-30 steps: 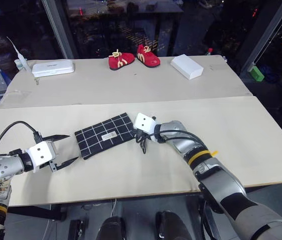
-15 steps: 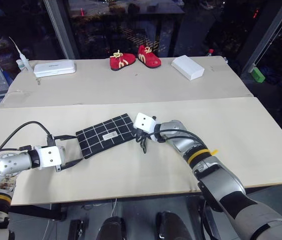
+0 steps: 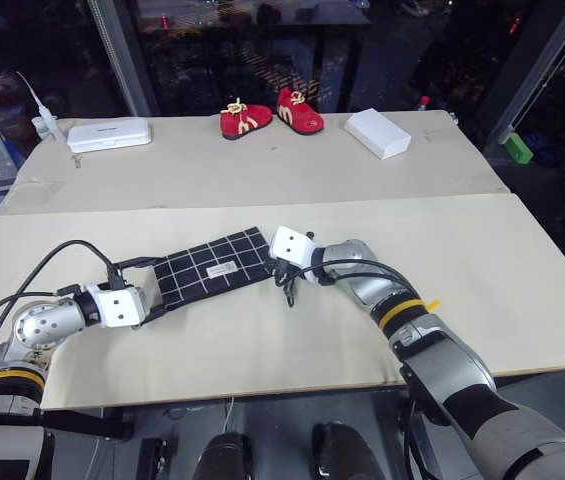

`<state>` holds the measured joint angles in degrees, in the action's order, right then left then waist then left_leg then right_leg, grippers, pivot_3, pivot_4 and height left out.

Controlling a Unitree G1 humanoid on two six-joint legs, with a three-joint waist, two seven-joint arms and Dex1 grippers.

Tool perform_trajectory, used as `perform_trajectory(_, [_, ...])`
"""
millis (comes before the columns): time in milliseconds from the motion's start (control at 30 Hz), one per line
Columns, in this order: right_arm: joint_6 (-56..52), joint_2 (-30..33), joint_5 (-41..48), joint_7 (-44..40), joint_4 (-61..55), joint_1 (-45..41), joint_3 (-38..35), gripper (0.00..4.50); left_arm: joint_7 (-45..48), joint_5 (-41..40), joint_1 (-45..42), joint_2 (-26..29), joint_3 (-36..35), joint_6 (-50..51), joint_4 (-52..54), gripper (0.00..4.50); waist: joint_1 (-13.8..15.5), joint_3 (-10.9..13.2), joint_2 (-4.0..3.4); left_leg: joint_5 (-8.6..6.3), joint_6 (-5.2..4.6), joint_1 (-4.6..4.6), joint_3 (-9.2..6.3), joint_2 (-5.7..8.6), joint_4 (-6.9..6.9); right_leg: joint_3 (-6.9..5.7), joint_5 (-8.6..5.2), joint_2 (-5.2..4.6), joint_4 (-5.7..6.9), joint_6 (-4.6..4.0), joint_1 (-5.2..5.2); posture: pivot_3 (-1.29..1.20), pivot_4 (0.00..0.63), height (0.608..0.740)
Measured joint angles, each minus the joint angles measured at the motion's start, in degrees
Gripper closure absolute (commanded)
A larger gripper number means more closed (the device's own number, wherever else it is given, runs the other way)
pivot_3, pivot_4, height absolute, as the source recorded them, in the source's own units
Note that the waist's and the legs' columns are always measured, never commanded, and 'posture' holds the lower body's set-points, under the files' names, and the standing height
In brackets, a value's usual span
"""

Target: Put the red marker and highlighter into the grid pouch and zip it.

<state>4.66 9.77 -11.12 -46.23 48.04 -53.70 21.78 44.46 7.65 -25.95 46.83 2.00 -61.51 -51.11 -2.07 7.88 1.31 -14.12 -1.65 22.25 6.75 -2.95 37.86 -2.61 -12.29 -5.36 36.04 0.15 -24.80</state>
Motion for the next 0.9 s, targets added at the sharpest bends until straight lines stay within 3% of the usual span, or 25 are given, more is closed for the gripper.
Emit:
perform_trajectory(633, [0.0, 0.0, 0.0, 0.1, 0.3, 0.0, -0.1, 4.46, -2.2, 1.3, -3.8, -1.5, 3.8, -5.7, -6.8, 0.00, 0.1, 0.0, 0.00, 0.00, 0.00, -0.03, 0.00, 0.01, 0.00, -0.01, 0.00, 0.00, 0.02, 0.00, 0.01, 0.00, 0.150, 0.740])
perform_trajectory(733, [0.0, 0.1, 0.0, 0.1, 0.3, 0.0, -0.1, 4.50, -2.7, 2.1, -5.2, -2.2, 4.6, -5.9, -8.3, 0.67, 0.2, 0.0, 0.00, 0.01, 0.00, -0.03, 0.01, 0.02, 0.00, -0.01, 0.00, 0.00, 0.03, 0.00, 0.01, 0.00, 0.150, 0.740])
perform_trajectory(900, [0.0, 0.1, 0.0, 0.1, 0.2, -0.1, -0.2, 4.50, -3.0, 3.5, -6.1, -4.5, 6.8, -6.2, -9.1, 2.57, 0.2, 0.0, 0.01, 0.01, 0.00, -0.01, 0.02, 0.02, 0.00, -0.02, 0.00, 0.03, 0.02, 0.00, 0.01, 0.00, 0.150, 0.740])
